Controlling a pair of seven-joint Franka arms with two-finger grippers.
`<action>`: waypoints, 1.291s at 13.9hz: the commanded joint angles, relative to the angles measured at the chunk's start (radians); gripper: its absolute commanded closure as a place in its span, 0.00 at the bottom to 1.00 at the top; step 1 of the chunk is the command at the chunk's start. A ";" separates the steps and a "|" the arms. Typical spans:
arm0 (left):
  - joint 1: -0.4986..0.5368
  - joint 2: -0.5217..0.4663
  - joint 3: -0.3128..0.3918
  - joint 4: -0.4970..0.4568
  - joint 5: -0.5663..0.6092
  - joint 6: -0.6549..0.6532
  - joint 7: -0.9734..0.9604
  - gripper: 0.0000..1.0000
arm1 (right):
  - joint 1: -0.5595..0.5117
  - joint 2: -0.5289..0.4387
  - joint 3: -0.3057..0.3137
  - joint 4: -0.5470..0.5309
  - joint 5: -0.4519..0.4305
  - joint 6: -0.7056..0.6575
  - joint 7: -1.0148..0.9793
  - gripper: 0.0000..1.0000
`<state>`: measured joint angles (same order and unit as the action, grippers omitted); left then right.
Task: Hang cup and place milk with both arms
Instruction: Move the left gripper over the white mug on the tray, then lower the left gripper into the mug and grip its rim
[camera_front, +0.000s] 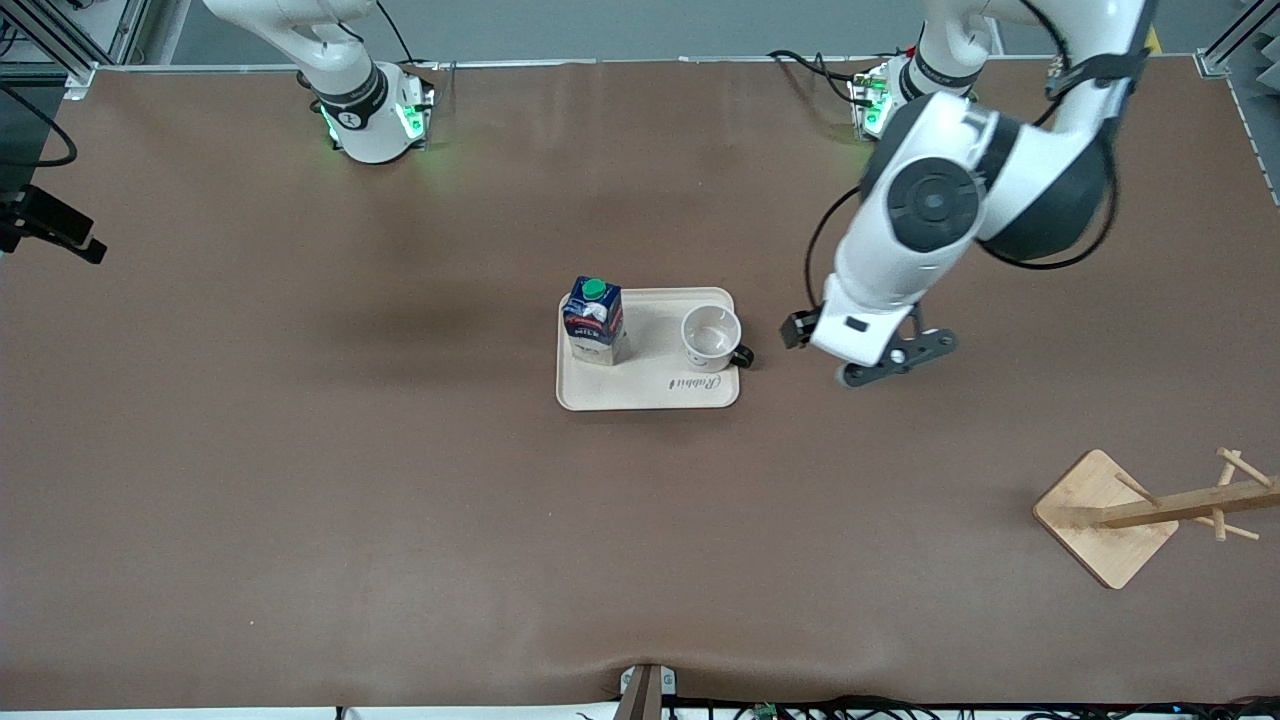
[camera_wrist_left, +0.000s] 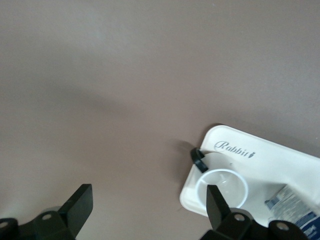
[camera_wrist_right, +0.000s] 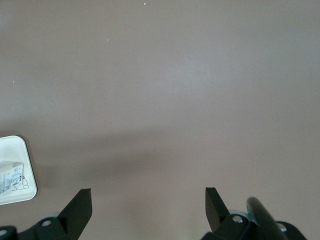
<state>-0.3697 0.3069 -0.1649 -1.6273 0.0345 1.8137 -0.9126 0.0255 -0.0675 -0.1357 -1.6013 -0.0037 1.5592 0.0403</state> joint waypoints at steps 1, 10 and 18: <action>-0.037 -0.005 0.005 -0.078 -0.018 0.093 -0.122 0.00 | 0.005 -0.002 0.001 0.009 -0.021 0.004 -0.013 0.00; -0.143 0.083 -0.001 -0.201 -0.036 0.304 -0.512 0.00 | 0.001 0.000 -0.001 0.007 -0.013 -0.005 -0.074 0.00; -0.187 0.123 0.001 -0.321 -0.036 0.493 -0.678 0.23 | 0.005 0.003 -0.001 0.011 -0.013 -0.005 -0.072 0.00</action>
<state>-0.5405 0.4225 -0.1695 -1.9398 0.0152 2.2831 -1.5559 0.0260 -0.0674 -0.1354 -1.6013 -0.0037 1.5610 -0.0245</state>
